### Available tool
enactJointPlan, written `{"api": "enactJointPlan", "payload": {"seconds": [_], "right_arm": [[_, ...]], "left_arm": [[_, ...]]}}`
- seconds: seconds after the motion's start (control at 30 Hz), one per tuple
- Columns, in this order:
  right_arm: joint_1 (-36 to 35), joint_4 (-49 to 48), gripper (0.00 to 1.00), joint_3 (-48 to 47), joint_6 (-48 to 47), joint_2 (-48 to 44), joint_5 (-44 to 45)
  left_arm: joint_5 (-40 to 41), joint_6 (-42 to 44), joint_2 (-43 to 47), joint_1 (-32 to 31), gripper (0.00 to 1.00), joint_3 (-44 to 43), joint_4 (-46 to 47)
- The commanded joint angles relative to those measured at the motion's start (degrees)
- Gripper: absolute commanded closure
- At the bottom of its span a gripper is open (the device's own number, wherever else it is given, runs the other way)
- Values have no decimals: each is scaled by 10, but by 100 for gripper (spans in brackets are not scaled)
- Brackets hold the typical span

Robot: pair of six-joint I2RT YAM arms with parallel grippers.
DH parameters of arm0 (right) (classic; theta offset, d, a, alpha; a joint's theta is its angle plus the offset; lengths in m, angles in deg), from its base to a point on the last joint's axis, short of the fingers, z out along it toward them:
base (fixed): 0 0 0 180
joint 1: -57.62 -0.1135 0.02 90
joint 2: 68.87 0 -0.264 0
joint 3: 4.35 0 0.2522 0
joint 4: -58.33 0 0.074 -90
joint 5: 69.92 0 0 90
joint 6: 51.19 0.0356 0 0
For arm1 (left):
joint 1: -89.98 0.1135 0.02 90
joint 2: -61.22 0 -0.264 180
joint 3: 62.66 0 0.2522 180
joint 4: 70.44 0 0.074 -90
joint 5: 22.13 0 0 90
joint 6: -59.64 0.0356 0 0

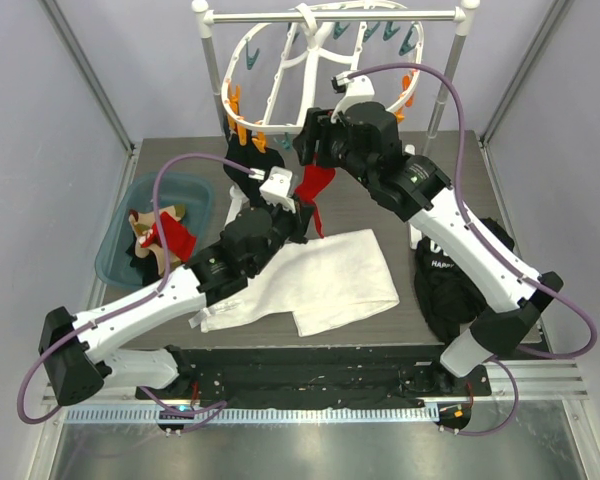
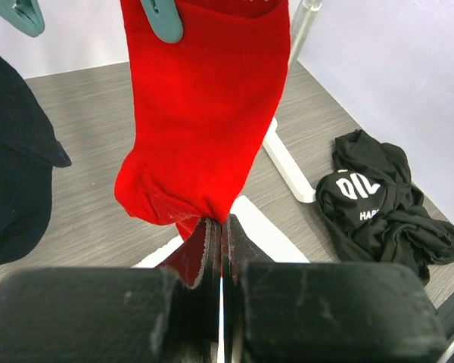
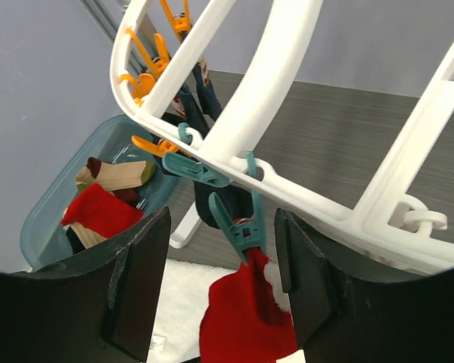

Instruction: Remove the socks clipped to the hanger

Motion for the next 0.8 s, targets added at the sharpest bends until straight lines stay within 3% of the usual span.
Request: {"api": "enactJointPlan", "payload": {"seconds": [0.0, 0.57, 0.67, 0.77], "right_arm": [[-2, -11, 35, -26, -20, 1, 44], [-3, -36, 41, -23, -18, 25, 43], [-3, -37, 53, -26, -18, 28, 53], [-2, -41, 81, -22, -18, 25, 67]], "left_arm": [[4, -3, 21, -6, 100, 2, 18], [5, 3, 20, -8, 100, 1, 21], [6, 6, 22, -8, 100, 1, 20], [10, 7, 23, -8, 100, 2, 20]]}}
